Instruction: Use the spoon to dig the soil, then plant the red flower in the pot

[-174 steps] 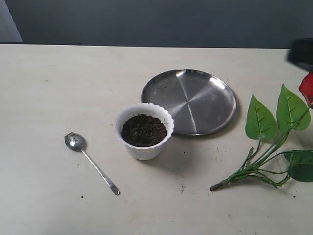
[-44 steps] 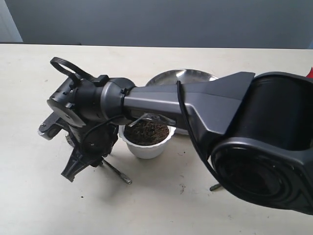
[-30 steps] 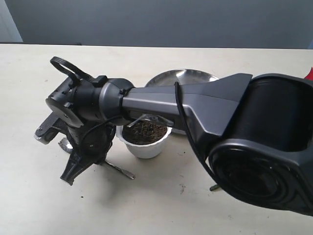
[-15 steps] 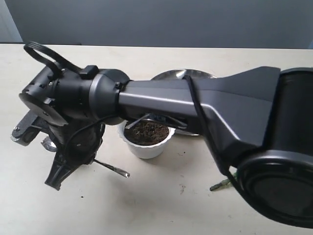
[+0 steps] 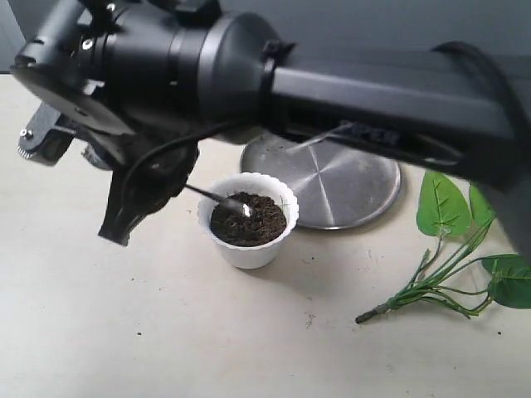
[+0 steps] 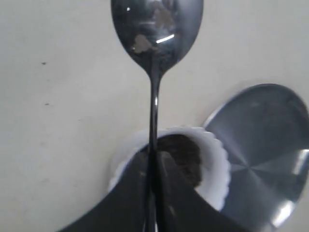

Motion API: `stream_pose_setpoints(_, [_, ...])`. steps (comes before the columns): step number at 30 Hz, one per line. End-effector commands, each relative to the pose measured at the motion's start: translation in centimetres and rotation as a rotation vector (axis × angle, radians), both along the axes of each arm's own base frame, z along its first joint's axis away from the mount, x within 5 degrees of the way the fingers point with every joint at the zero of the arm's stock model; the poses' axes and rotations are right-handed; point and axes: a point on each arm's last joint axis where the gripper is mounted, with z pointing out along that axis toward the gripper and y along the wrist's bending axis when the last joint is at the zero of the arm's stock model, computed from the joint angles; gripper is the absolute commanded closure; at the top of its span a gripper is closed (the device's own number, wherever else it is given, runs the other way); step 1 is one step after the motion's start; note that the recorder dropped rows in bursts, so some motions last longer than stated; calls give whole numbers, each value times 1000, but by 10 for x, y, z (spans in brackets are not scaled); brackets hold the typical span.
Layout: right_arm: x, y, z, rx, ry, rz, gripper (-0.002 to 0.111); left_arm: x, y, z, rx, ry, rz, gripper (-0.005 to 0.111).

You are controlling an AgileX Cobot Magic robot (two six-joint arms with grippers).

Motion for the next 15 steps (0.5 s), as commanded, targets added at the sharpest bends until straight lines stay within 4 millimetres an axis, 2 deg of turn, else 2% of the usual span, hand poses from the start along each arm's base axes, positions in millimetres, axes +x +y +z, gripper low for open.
stream_pose_setpoints(1, [2, -23, 36, 5, -126, 6, 108, 0, -1, 2, -15, -13, -6, 106])
stream_pose_setpoints(4, [1, -39, 49, -5, -174, 8, 108, 0, -1, 2, -15, -13, -6, 106])
stream_pose_setpoints(8, [-3, -64, 44, -86, -219, 22, 109, 0, -1, 2, -15, -13, -6, 106])
stream_pose_setpoints(11, [-5, -87, 36, -175, -273, 36, 109, 0, -1, 2, -15, -13, -6, 106])
stream_pose_setpoints(15, [-7, -118, 12, -361, -356, 105, 109, 0, -1, 2, -15, -13, -6, 106])
